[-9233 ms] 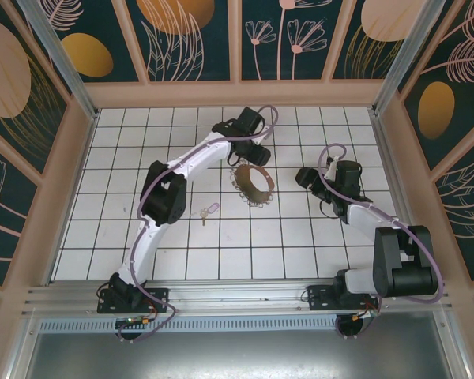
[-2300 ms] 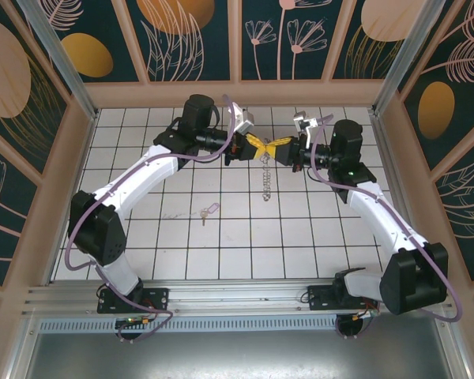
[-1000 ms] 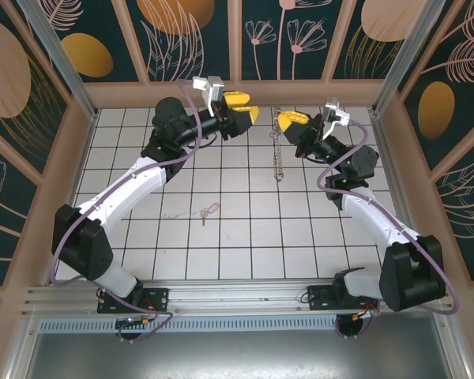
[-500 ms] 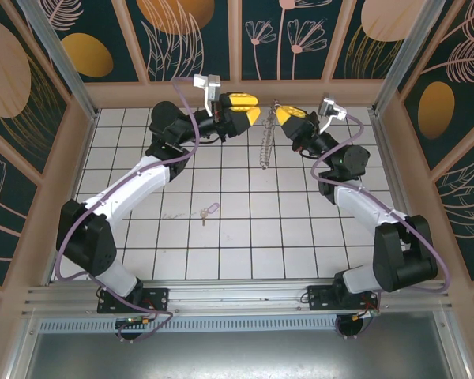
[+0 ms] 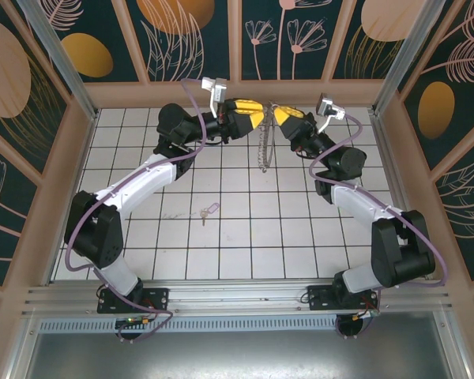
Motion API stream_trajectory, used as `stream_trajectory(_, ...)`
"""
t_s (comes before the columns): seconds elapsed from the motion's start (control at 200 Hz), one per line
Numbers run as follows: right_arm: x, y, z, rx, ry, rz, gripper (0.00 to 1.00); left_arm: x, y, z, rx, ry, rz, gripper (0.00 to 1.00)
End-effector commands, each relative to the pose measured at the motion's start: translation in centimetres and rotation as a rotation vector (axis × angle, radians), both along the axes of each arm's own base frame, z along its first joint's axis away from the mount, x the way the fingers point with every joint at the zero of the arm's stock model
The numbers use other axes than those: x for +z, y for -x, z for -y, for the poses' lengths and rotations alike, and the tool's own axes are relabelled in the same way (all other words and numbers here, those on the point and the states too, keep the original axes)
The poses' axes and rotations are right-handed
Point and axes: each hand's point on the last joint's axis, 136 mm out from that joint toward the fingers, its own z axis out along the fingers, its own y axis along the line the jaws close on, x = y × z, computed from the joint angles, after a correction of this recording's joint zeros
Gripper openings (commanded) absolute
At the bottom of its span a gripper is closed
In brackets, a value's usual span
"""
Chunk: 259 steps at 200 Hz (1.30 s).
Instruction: Put the keys on the keyring
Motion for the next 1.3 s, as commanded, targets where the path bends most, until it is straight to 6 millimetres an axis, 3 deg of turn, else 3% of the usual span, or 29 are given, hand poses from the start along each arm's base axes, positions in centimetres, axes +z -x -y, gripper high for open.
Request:
stream_trajectory(0.0, 2.4, 1.7, 0.2, 0.014, -0.053, 0.101, 0.0, 1.2, 0.6, -0.2, -0.032, 0.032, 0.042, 0.39)
stream_trajectory(0.45, 2.1, 1.8, -0.6, 0.04, -0.046, 0.088, 0.0, 2.1, 1.4, 0.2, -0.054, 0.04, 0.057, 0.36)
stream_trajectory(0.485, 2.1, 1.8, -0.6, 0.042, -0.046, 0.089, 0.0, 0.8, 0.6, 0.7, -0.055, 0.025, 0.031, 0.36)
stream_trajectory(0.711, 2.0, 1.9, -0.9, 0.051, -0.041, 0.085, 0.0, 0.3, 0.3, 1.2, -0.059, 0.017, 0.019, 0.36)
stream_trajectory(1.291, 1.2, 1.7, -1.3, 0.061, -0.027, 0.066, 0.0, 0.9, 0.3, 1.5, -0.062, 0.034, 0.032, 0.29)
